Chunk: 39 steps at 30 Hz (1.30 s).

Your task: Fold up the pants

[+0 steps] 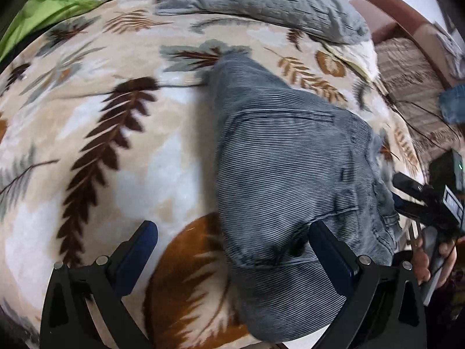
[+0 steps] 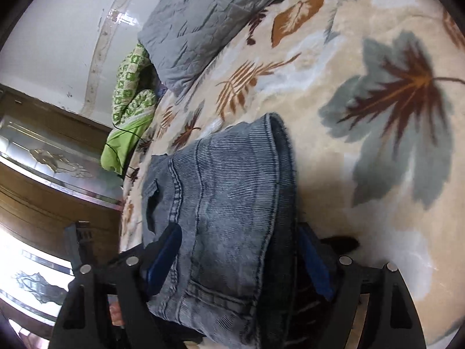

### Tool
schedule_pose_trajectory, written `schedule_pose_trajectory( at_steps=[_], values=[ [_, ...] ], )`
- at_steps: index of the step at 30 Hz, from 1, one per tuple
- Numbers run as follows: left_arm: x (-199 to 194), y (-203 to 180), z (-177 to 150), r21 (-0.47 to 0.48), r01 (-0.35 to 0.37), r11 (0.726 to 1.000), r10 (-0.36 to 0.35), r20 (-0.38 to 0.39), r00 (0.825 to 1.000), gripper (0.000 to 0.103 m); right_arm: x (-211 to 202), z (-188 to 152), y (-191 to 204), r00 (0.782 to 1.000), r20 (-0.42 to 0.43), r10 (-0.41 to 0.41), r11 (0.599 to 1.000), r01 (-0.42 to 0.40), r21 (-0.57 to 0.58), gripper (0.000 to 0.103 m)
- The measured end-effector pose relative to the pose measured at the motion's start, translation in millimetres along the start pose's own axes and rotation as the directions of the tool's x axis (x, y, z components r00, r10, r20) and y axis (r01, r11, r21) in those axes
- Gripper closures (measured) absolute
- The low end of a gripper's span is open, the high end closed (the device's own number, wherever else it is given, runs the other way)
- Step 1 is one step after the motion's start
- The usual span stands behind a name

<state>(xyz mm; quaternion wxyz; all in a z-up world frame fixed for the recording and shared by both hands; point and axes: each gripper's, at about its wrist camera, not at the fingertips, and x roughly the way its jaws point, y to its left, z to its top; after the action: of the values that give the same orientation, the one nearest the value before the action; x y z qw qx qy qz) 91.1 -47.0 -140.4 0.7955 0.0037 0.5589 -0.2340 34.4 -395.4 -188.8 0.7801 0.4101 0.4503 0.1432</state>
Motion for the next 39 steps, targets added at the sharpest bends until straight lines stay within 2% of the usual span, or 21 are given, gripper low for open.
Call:
schedule_pose_trajectory(
  at_steps=[3,7,9,10,11,15,17,20,25,28,32,39],
  values=[
    [7,-8,5,0.034,0.029,0.999,-0.029,-0.010,1.000,0.000,11,5,4,1.000,-0.019,0.008,1.000,-0.009,-0.007,0.020],
    [15,-15,11,0.032,0.079,0.996,-0.078,-0.014,0.997,0.001,24,9,14,0.999,-0.029,0.023,0.999,-0.024,-0.027,0.021],
    [14,-17,11,0.036,0.087,0.996,-0.087,-0.003,0.996,0.006,28,9,19,0.999,-0.034,0.013,0.999,-0.015,-0.049,0.023],
    [12,-18,11,0.035,0.105,0.994,-0.105,-0.001,0.995,0.014,30,8,23,0.999,-0.033,0.006,0.998,-0.008,-0.066,0.029],
    [12,-20,12,0.033,0.110,0.993,-0.110,0.002,0.994,0.017,31,7,25,0.999,-0.036,0.009,0.997,-0.011,-0.077,0.033],
    [8,-23,11,0.039,0.091,0.995,-0.092,0.021,0.996,0.026,36,3,35,0.999,-0.043,-0.024,0.990,0.018,-0.142,0.044],
    [3,-25,11,0.045,0.086,0.995,-0.087,0.035,0.996,0.038,36,0,39,0.999,-0.033,-0.034,0.987,0.028,-0.159,0.050],
    [-3,-30,12,0.060,0.054,0.997,-0.056,0.037,0.998,0.050,36,-2,44,0.999,-0.019,-0.047,0.983,0.043,-0.179,0.059],
    [-12,-50,18,0.143,-0.011,0.990,0.006,0.037,0.999,0.062,31,-9,56,0.999,0.012,-0.047,0.974,0.048,-0.219,0.064],
    [-17,-57,21,0.162,-0.043,0.986,0.036,0.047,0.998,0.066,29,-12,60,0.999,0.023,-0.044,0.973,0.048,-0.227,0.066],
    [-25,-52,23,0.120,-0.032,0.992,0.024,0.068,0.997,0.074,25,-8,64,0.999,0.044,-0.012,0.974,0.021,-0.226,0.068],
    [-51,-44,50,0.106,-0.061,0.992,0.045,0.149,0.988,0.074,23,10,89,0.994,0.093,0.052,0.962,-0.025,-0.271,0.069]
  ],
)
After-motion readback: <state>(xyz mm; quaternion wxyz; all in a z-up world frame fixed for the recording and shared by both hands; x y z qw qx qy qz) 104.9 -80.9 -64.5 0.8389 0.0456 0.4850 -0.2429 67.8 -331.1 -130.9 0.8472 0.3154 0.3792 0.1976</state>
